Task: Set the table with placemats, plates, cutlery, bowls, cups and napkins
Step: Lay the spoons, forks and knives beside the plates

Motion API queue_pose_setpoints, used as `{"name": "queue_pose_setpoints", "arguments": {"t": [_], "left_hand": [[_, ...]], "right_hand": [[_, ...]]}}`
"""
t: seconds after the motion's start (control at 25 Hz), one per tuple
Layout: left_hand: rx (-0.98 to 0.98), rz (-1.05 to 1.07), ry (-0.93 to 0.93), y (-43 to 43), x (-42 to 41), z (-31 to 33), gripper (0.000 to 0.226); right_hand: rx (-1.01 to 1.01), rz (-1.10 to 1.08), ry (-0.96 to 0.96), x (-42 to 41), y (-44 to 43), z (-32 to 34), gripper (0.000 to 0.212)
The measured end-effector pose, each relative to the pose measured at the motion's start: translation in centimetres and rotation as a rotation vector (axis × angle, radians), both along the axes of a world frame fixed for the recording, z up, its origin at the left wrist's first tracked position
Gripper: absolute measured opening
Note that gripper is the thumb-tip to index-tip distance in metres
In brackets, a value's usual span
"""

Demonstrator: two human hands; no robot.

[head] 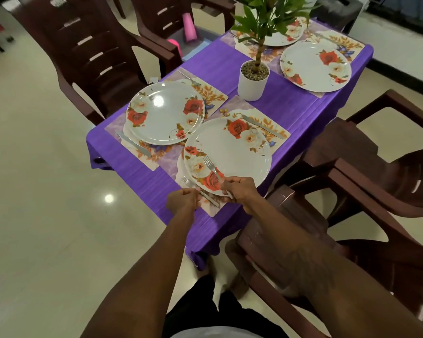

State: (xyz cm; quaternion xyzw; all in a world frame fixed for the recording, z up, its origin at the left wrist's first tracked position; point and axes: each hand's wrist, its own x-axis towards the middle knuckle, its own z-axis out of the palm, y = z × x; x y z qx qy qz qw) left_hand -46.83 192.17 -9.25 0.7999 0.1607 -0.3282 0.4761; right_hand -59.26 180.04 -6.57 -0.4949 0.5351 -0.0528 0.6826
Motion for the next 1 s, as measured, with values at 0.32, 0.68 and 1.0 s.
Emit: {"name": "queue_pose_setpoints", "arguments": {"t": [0.32, 0.68, 1.0], "left_hand": [[-0.248, 0.05, 0.007, -5.1, -3.8, 5.4, 0.021], [-0.317, -0.15, 0.134, -16.5, -4.6, 8.1, 0.017], [-0.406, -0.322, 0.336, -32.0, -3.7, 6.4, 0.015]], "right_hand": [[0.04, -0.053, -0.108, -1.5, -1.8, 2.6, 0.01], [-0.06, -0.127, -0.137, -3.9, -10.5, 4.8, 0.008], [0.016, -0.631, -0.35, -4.0, -21.6, 1.3, 0.018]]}}
